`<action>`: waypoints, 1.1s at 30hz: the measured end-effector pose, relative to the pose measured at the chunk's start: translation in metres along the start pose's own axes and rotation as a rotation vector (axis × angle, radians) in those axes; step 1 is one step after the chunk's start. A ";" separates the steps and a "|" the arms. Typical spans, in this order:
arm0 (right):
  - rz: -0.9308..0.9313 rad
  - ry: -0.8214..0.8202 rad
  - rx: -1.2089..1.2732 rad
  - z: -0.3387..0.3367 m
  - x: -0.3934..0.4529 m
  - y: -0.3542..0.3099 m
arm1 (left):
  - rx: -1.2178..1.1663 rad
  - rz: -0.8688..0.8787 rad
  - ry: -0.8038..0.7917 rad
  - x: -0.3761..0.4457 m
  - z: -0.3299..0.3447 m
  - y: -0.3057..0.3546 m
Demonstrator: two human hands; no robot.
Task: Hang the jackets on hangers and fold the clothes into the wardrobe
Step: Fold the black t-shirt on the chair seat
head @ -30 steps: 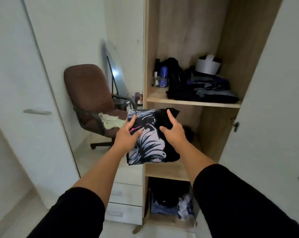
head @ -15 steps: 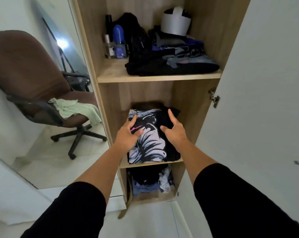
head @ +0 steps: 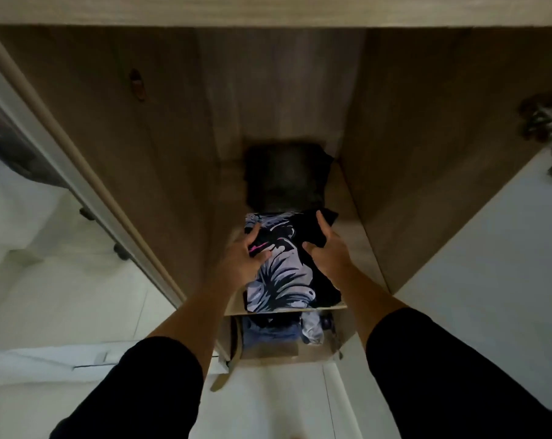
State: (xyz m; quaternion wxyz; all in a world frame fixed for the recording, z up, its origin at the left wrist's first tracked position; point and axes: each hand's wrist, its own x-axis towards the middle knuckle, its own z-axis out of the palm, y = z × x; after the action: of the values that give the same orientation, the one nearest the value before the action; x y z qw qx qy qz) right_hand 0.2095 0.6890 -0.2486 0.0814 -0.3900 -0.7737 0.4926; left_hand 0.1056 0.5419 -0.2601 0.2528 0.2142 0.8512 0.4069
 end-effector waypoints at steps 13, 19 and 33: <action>0.026 -0.007 -0.127 0.054 0.106 0.088 | 0.340 -0.009 -0.016 0.100 0.072 -0.072; 0.026 0.034 -0.259 0.041 0.091 0.079 | 0.259 -0.057 0.061 0.082 0.062 -0.065; -0.018 0.081 -0.024 -0.007 -0.131 -0.038 | -0.229 -0.092 0.234 -0.140 -0.018 0.035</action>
State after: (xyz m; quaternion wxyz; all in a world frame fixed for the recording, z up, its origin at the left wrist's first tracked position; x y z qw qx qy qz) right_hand 0.2830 0.5965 -0.1798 0.1123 -0.4035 -0.7792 0.4662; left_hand 0.2091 0.4718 -0.1870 0.1932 0.0959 0.8318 0.5114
